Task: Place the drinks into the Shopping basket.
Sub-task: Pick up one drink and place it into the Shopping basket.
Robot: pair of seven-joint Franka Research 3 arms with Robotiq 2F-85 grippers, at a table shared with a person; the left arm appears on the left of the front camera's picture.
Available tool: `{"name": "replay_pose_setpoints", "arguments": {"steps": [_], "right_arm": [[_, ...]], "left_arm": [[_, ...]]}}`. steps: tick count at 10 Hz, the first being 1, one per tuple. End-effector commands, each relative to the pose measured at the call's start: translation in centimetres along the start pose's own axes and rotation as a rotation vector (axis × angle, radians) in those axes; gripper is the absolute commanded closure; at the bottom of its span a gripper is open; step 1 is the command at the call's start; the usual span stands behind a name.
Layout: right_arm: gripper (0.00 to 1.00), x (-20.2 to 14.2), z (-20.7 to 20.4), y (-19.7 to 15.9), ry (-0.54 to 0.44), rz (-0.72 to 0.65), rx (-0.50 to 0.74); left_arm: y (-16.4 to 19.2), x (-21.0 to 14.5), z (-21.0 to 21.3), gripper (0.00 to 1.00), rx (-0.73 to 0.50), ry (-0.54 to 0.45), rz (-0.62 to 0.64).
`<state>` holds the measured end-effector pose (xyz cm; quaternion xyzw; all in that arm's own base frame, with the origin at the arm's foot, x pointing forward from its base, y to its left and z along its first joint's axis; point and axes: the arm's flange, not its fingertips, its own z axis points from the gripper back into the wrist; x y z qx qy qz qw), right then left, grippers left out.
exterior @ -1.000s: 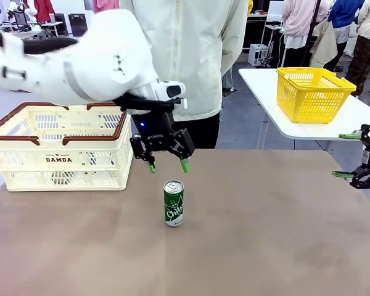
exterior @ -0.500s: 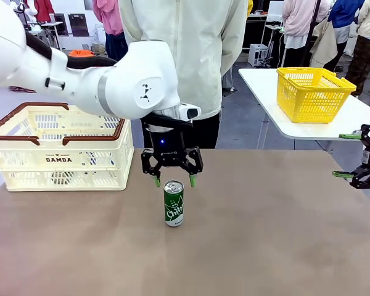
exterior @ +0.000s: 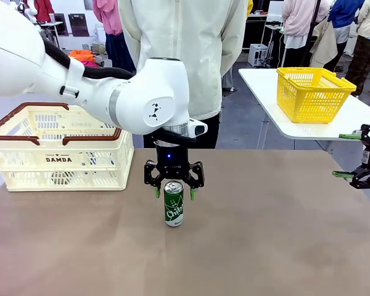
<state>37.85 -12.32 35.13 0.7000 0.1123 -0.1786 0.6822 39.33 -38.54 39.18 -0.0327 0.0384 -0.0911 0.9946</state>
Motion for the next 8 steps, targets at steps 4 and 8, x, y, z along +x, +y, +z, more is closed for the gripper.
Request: {"name": "replay_pose_setpoints", "arguments": {"steps": [4, 8], "right_arm": [[0.0, -0.2, 0.0, 0.4, 0.008, -0.01, -0.011], [0.0, -0.2, 0.0, 0.4, 0.008, -0.01, -0.011]], "left_arm": [[0.8, 0.2, -0.8, 0.0, 0.025, -0.016, 0.033], [0.7, 0.6, -1.0, 1.0, 0.006, -0.019, 0.014]]}}
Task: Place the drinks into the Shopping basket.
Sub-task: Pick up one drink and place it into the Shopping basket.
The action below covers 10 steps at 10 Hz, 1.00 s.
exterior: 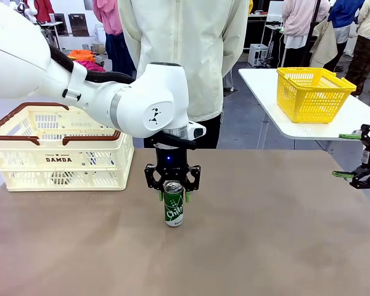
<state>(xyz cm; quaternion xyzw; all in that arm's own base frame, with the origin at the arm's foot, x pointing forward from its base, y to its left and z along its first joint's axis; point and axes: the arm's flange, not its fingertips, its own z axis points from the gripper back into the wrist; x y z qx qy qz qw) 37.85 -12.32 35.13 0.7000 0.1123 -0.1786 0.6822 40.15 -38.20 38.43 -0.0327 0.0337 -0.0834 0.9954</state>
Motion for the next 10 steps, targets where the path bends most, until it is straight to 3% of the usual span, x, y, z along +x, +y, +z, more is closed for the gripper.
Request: {"name": "replay_pose_setpoints", "arguments": {"steps": [1, 4, 7, 9, 10], "right_arm": [[0.0, -0.2, 0.0, 0.4, 0.008, -0.01, -0.011], [0.0, -0.2, 0.0, 0.4, 0.008, -0.01, -0.011], [0.0, -0.2, 0.0, 0.4, 0.008, -0.01, -0.011], [0.0, -0.2, 0.0, 0.4, 0.008, -0.01, -0.011], [0.0, -0.2, 0.0, 0.4, 0.008, -0.01, -0.011]], "left_arm": [[0.2, -0.2, -0.3, 1.0, 0.003, 0.012, -0.003], [0.3, -0.5, -0.2, 1.0, -0.004, 0.066, 0.0], [0.6, -0.5, 1.8, 1.0, -0.03, 0.031, -0.01], [2.3, 0.2, 8.3, 1.0, -0.047, -0.04, -0.034], [3.9, 1.0, 13.0, 1.0, -0.065, -0.026, -0.108]]}}
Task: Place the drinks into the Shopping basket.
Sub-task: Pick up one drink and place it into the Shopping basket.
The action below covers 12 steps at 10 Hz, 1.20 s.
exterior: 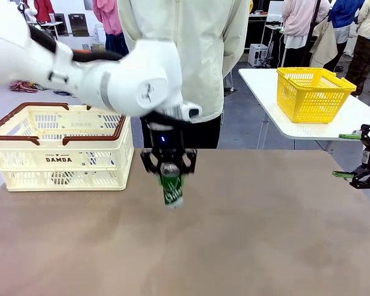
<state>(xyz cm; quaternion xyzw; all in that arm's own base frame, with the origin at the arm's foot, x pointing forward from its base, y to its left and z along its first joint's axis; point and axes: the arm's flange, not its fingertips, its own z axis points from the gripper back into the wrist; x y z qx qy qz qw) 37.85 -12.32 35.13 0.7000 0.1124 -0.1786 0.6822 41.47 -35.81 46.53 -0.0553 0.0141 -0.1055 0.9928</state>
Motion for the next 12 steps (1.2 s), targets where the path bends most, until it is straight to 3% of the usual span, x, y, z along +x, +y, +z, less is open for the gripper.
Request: {"name": "replay_pose_setpoints", "arguments": {"steps": [1, 2, 3, 5, 6, 9, 11, 12], "right_arm": [[0.0, -0.2, 0.0, 0.4, 0.008, -0.01, -0.011], [0.0, -0.2, 0.0, 0.4, 0.008, -0.01, -0.011], [0.0, -0.2, 0.0, 0.4, 0.008, -0.01, -0.011], [0.0, -0.2, 0.0, 0.4, 0.008, -0.01, -0.011], [0.0, -0.2, 0.0, 0.4, 0.008, -0.01, -0.011], [0.0, -0.2, 0.0, 0.4, 0.008, -0.01, -0.011], [0.0, -0.2, 0.0, 0.4, 0.008, -0.01, -0.011], [0.0, -0.2, 0.0, 0.4, 0.008, -0.01, -0.011]], "left_arm": [[3.7, 2.3, 9.1, 1.0, 0.005, -0.036, -0.038], [5.7, 3.8, 13.0, 1.0, -0.008, 0.004, -0.099], [8.2, 5.3, 16.5, 1.0, 0.058, -0.016, -0.062], [14.4, 7.7, 21.5, 1.0, -0.008, -0.129, -0.031], [17.2, 8.4, 21.9, 1.0, -0.01, -0.156, 0.006], [24.8, 9.4, 19.3, 1.0, 0.133, -0.217, 0.114], [28.3, 9.7, 16.6, 1.0, 0.122, -0.266, 0.184], [29.1, 9.9, 14.2, 1.0, 0.072, -0.24, 0.196]]}}
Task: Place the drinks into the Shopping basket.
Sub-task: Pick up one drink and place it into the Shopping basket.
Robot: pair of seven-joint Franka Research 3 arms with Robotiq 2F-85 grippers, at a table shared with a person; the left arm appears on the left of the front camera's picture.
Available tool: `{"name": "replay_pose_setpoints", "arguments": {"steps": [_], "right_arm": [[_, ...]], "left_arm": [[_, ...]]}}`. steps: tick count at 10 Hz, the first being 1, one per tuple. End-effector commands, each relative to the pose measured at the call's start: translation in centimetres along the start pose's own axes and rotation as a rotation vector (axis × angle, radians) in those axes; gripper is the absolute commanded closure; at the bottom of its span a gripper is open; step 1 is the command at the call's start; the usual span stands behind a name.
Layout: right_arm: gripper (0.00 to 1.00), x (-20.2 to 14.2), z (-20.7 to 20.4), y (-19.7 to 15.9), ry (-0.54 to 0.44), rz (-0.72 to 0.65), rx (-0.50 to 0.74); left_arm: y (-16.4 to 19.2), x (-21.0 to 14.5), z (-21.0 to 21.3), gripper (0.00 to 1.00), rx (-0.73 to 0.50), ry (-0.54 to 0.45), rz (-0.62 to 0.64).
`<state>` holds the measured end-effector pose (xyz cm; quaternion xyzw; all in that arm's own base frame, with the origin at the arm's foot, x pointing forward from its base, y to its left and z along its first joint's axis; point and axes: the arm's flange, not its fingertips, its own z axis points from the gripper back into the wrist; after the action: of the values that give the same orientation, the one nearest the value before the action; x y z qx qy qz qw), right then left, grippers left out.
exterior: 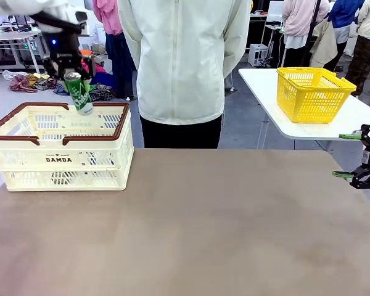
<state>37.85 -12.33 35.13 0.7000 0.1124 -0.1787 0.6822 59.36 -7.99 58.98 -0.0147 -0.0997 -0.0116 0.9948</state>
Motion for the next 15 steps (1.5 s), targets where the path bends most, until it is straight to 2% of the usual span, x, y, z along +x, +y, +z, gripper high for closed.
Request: {"name": "replay_pose_setpoints", "arguments": {"steps": [1, 3, 6, 15], "right_arm": [[0.0, -0.2, 0.0, 0.4, 0.008, -0.01, -0.011], [0.0, -0.2, 0.0, 0.4, 0.008, -0.01, -0.011], [0.0, -0.2, 0.0, 0.4, 0.008, -0.01, -0.011], [0.0, -0.2, 0.0, 0.4, 0.008, -0.01, -0.011]], "left_arm": [[0.2, -2.1, -4.3, 1.0, -0.008, 0.001, 0.052], [0.3, -1.8, -8.1, 1.0, -0.021, 0.007, 0.079], [-0.2, -1.1, -10.7, 1.0, -0.014, 0.042, 0.076], [-0.4, -0.9, -11.7, 1.0, -0.07, 0.102, 0.078]]}}
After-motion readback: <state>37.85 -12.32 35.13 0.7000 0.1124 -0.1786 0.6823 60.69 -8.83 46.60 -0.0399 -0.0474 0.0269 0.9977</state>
